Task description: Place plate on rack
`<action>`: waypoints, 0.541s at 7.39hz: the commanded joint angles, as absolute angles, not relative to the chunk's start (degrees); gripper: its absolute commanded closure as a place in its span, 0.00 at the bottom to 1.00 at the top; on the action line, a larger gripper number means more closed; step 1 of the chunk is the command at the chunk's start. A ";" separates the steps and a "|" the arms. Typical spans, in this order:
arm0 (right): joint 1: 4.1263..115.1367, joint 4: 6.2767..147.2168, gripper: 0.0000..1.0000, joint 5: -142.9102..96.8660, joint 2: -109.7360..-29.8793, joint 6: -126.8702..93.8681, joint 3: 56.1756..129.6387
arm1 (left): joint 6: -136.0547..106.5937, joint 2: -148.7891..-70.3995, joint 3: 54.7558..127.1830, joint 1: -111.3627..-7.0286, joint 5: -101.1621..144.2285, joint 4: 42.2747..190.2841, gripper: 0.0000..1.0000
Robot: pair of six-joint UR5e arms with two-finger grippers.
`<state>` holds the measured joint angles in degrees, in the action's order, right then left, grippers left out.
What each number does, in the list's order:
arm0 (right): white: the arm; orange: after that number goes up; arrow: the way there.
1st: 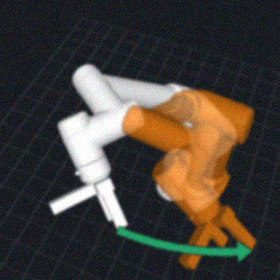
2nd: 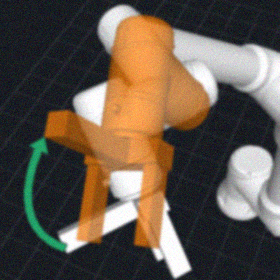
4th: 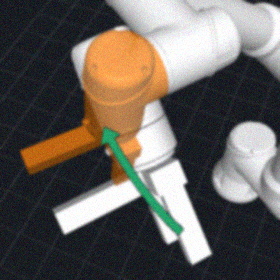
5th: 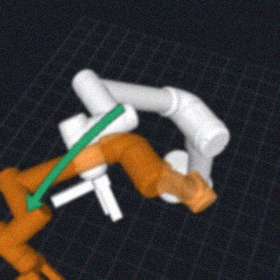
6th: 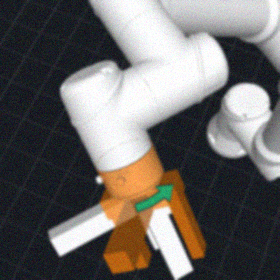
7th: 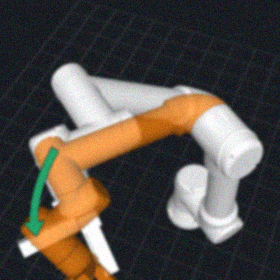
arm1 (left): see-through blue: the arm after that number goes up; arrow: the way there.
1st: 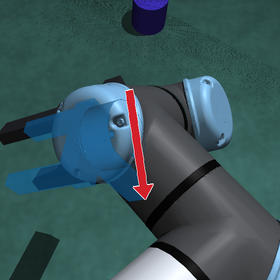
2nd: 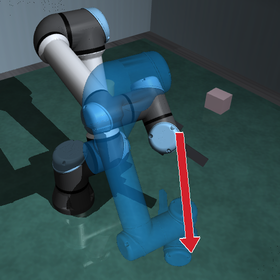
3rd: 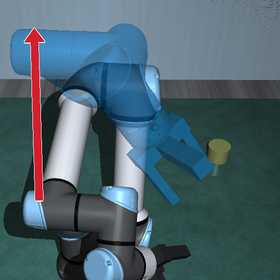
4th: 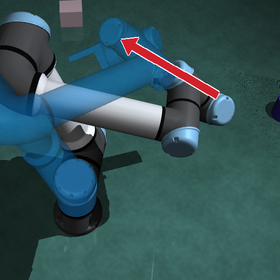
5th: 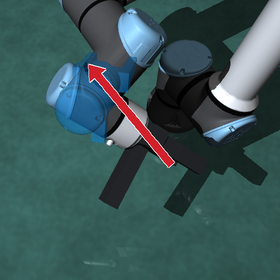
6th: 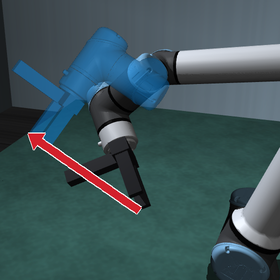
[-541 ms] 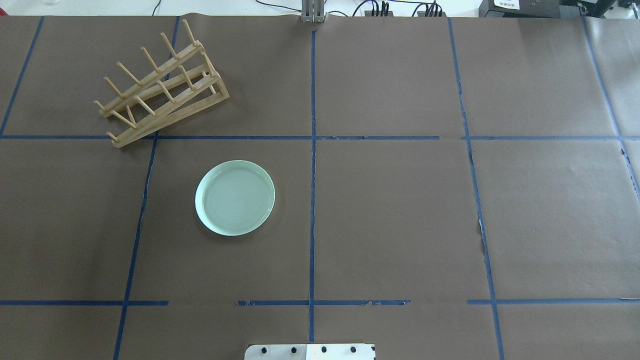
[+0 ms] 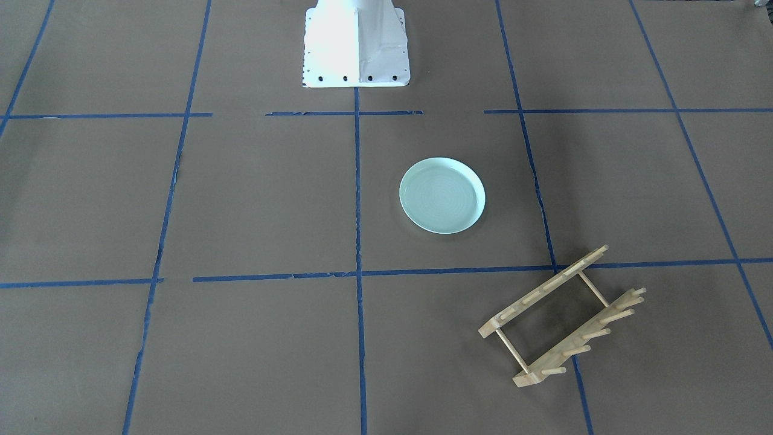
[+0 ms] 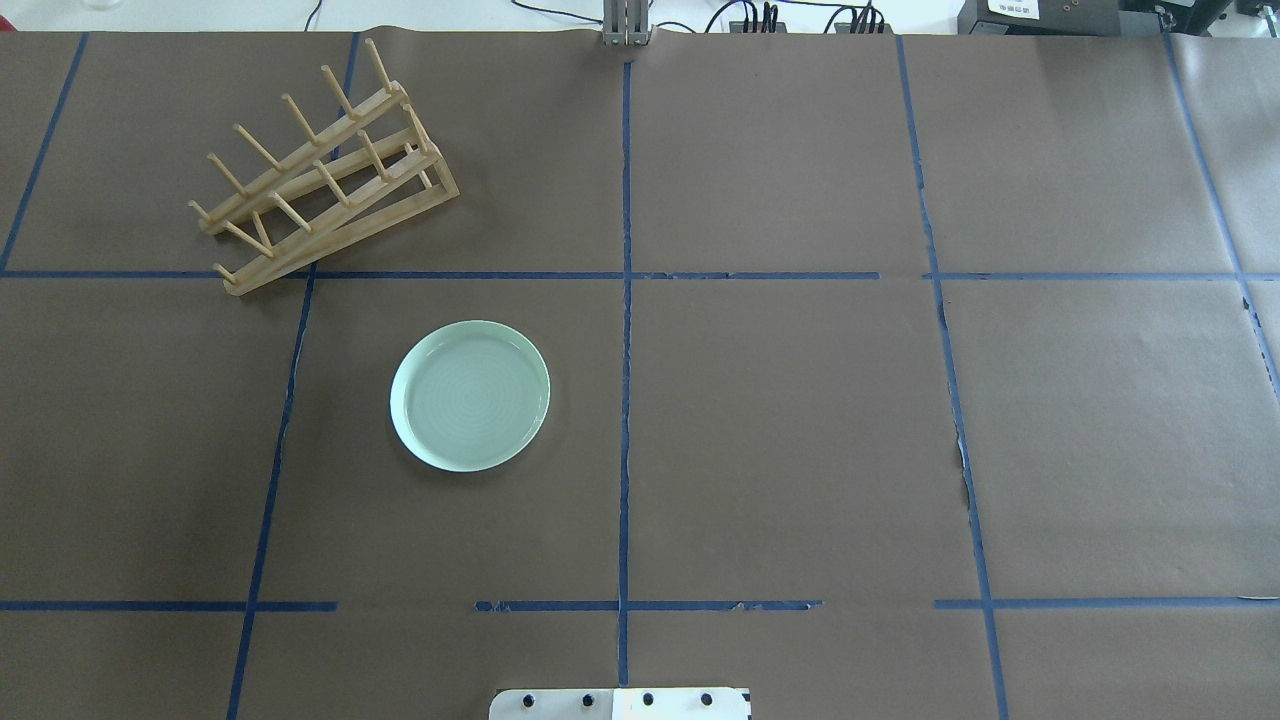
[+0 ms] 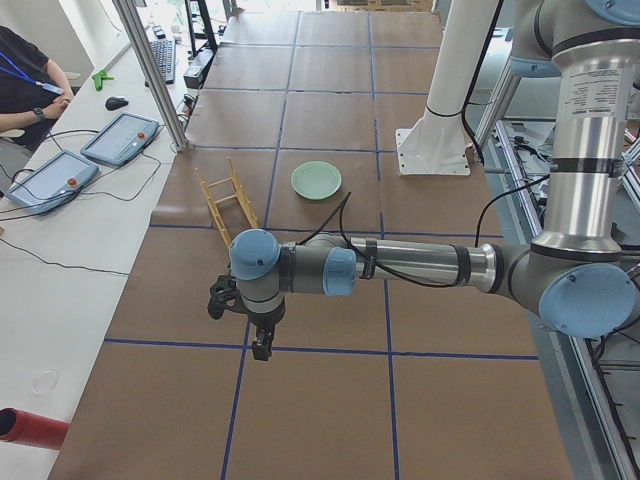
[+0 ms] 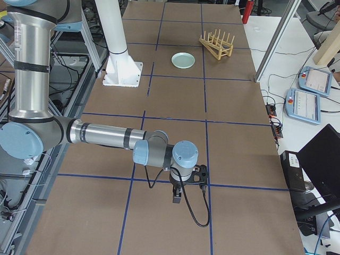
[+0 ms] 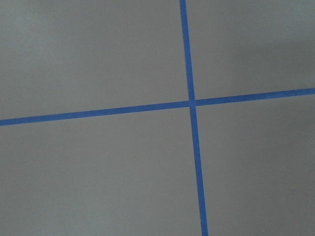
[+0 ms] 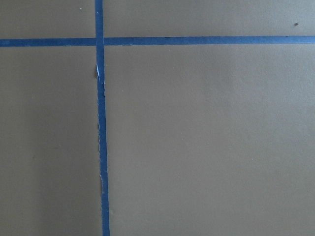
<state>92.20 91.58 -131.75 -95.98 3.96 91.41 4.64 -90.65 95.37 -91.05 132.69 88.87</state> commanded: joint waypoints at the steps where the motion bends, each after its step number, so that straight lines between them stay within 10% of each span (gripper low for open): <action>1: 92.20 91.58 0.00 -131.75 -95.98 3.96 91.49 | 3.44 -92.01 97.03 -90.79 133.15 88.94 0.00; 4: 92.20 91.58 0.00 -131.75 -95.98 3.96 91.49 | -12.44 -97.53 105.81 -82.73 132.28 88.07 0.00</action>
